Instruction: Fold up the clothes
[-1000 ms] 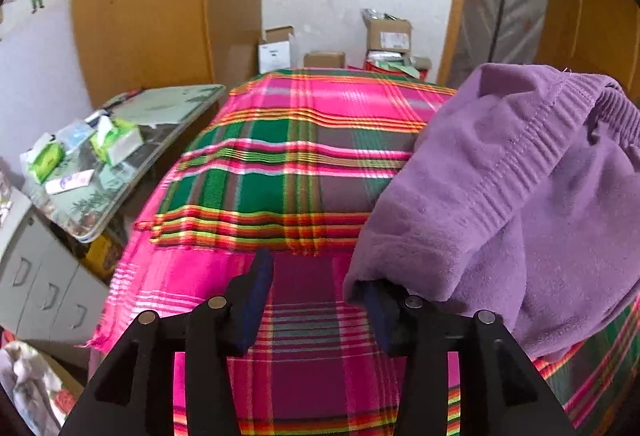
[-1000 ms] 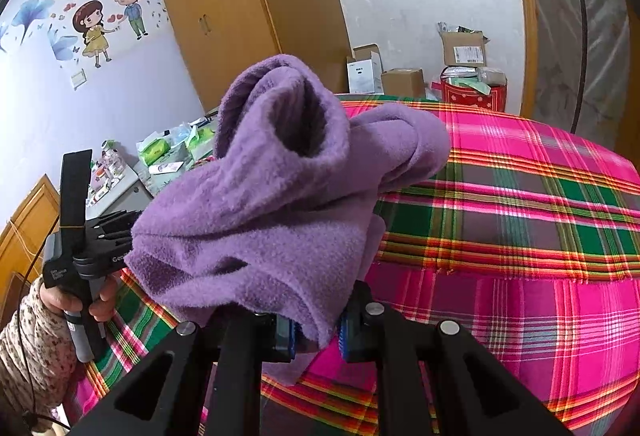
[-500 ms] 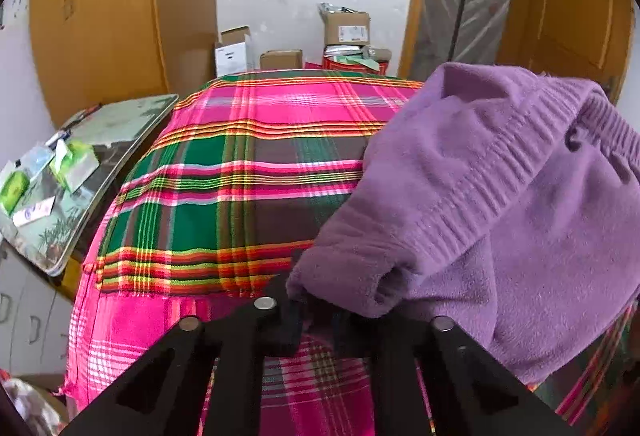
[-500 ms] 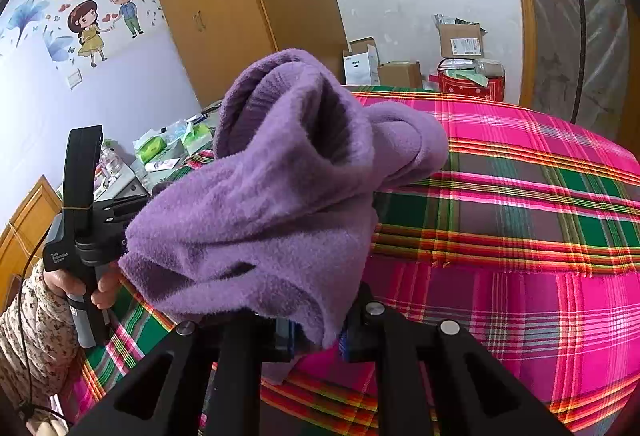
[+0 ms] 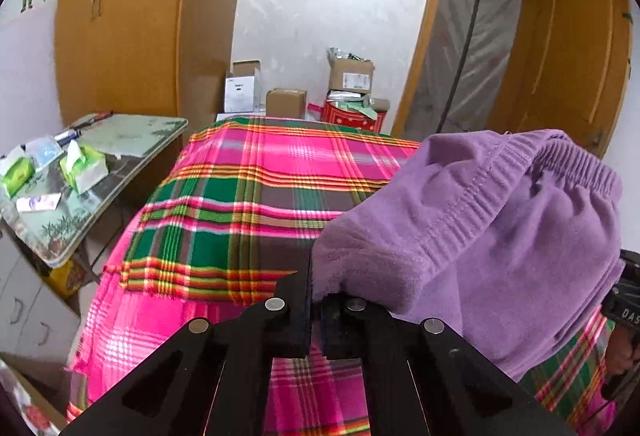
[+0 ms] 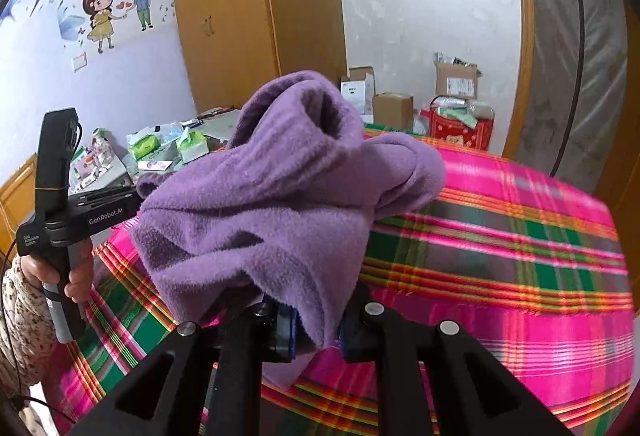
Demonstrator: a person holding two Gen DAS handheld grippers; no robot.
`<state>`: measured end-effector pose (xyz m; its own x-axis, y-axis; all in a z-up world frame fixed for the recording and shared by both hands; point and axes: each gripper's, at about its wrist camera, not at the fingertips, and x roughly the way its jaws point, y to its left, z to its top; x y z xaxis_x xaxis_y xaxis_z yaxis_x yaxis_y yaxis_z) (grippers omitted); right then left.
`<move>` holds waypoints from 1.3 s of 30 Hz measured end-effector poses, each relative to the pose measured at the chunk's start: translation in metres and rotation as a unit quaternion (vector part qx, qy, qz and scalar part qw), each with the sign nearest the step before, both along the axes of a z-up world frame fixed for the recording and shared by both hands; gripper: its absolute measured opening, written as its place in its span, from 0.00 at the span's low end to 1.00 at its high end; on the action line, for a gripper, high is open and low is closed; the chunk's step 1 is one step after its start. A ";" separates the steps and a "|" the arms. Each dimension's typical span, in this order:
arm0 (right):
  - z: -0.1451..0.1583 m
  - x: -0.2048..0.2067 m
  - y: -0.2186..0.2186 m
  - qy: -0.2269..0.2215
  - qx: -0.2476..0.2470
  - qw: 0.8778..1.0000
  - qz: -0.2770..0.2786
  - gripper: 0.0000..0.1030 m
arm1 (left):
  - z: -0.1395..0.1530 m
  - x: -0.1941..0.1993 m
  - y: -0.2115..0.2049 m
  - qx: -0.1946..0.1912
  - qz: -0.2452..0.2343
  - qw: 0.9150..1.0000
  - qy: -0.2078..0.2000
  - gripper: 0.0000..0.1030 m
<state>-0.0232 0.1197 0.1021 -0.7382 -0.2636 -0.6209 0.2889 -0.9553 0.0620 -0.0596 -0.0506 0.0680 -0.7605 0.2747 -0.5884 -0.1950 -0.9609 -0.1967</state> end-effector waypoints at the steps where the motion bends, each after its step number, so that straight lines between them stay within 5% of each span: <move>1: 0.003 0.002 0.001 0.004 0.009 1.000 0.000 0.14 | 0.000 0.003 -0.001 0.005 0.002 1.000 -0.001 0.02; 6: 0.019 0.012 0.008 0.022 0.059 0.998 0.000 0.14 | 0.004 0.022 0.000 0.025 0.003 1.000 0.007 0.02; 18: 0.020 0.007 0.005 0.021 0.094 0.995 -0.003 0.14 | 0.016 0.073 -0.029 0.077 0.050 0.995 0.032 0.02; 27: -0.013 0.008 -0.024 0.001 0.132 0.990 0.044 0.14 | -0.019 0.095 -0.070 0.100 0.115 0.988 -0.014 0.02; 39: -0.037 0.031 0.002 -0.030 0.101 0.994 0.009 0.15 | -0.050 0.113 -0.092 0.095 0.146 0.983 -0.063 0.04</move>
<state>0.0082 0.1213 0.0654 -0.6945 -0.1412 -0.7055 0.3077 -0.9447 -0.1138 0.0533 -0.1422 0.0177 -0.7472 0.1691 -0.6427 0.1216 -0.9160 -0.3824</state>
